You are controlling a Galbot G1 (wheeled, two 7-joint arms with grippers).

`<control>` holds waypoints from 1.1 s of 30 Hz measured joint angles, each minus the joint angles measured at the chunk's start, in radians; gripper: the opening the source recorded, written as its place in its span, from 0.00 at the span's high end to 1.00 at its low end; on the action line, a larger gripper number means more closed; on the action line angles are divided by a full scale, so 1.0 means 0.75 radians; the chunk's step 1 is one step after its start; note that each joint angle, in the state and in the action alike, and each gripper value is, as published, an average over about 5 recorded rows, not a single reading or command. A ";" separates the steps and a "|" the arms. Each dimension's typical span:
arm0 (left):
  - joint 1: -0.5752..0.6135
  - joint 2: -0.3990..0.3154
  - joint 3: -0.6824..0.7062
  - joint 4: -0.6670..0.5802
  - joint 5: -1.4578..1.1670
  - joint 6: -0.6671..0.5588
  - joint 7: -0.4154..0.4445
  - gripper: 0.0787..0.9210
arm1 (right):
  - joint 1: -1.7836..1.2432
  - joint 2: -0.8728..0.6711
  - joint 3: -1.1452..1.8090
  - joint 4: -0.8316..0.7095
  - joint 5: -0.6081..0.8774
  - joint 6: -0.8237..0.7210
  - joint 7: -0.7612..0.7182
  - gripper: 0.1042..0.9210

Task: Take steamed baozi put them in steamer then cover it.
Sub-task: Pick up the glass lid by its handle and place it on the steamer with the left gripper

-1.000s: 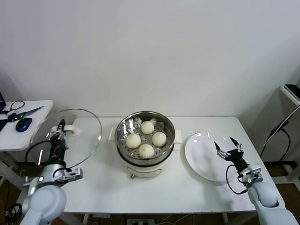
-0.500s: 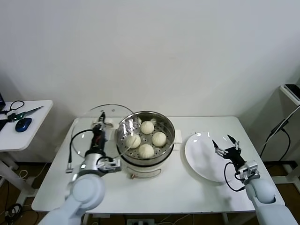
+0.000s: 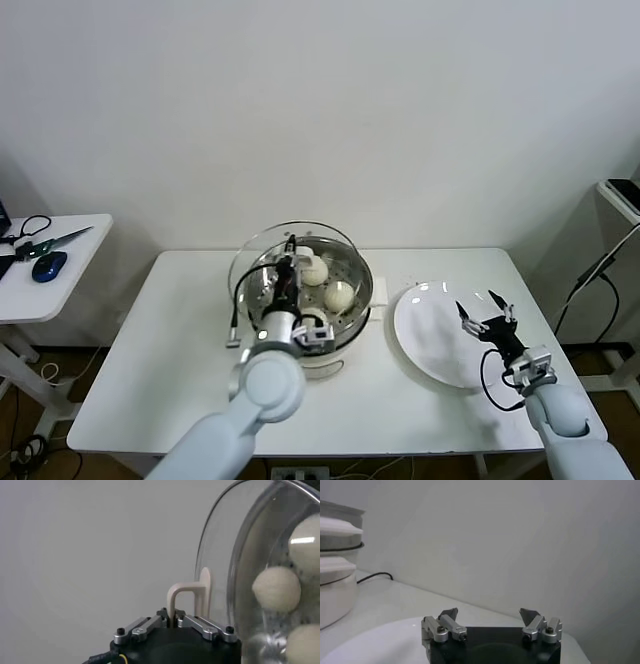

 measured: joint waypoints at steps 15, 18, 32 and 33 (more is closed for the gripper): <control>-0.033 -0.138 0.023 0.201 0.053 -0.001 0.004 0.92 | -0.002 0.005 0.025 -0.014 -0.011 0.009 -0.015 0.12; -0.036 -0.147 0.020 0.221 0.063 -0.001 0.003 0.92 | -0.003 0.007 0.027 -0.017 -0.014 0.011 -0.018 0.12; -0.043 -0.171 0.030 0.273 0.078 0.000 -0.022 0.92 | -0.005 0.013 0.044 -0.020 -0.022 0.016 -0.030 0.12; -0.044 -0.172 0.032 0.276 0.079 0.000 -0.026 0.92 | -0.006 0.014 0.045 -0.020 -0.022 0.017 -0.031 0.12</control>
